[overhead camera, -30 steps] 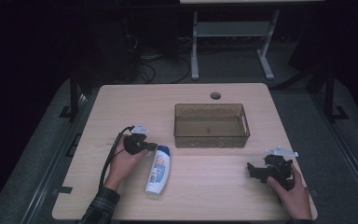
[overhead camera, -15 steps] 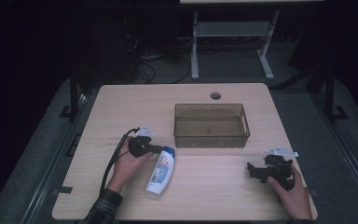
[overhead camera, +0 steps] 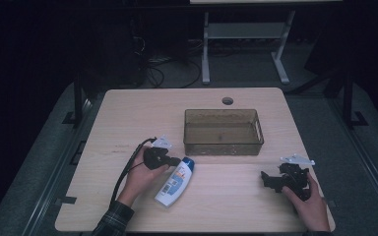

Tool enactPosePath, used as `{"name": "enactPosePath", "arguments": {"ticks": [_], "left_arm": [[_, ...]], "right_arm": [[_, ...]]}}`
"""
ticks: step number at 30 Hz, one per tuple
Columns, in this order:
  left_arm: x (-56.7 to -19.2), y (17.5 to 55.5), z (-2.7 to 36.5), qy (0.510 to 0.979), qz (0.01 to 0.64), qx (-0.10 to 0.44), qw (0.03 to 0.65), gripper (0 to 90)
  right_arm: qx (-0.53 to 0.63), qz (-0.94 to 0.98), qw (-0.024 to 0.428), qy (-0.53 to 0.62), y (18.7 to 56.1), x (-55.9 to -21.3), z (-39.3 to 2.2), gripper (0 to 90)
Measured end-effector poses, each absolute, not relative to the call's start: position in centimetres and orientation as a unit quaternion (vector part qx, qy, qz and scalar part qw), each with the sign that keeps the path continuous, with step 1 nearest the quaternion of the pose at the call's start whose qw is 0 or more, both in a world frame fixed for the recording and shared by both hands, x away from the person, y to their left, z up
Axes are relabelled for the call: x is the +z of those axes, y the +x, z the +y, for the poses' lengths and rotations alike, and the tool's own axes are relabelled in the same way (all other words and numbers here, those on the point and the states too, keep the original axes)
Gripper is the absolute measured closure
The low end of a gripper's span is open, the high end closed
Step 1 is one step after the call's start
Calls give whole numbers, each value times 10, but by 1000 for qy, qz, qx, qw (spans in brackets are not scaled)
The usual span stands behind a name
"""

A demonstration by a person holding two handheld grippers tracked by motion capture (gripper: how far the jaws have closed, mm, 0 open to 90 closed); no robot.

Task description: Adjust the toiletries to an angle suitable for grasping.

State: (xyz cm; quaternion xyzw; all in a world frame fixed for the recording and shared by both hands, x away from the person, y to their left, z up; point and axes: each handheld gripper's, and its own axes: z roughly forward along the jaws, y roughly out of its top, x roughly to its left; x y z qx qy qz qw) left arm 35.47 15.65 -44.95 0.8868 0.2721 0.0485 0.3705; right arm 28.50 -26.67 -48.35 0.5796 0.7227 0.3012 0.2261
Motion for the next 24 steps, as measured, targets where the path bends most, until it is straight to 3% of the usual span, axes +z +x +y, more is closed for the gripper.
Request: {"name": "enactPosePath", "arguments": {"ticks": [24], "left_arm": [[-452,334,118,908,214,20,360,900]], "right_arm": [[301,723,226,580,285,-483,-267,0]]}}
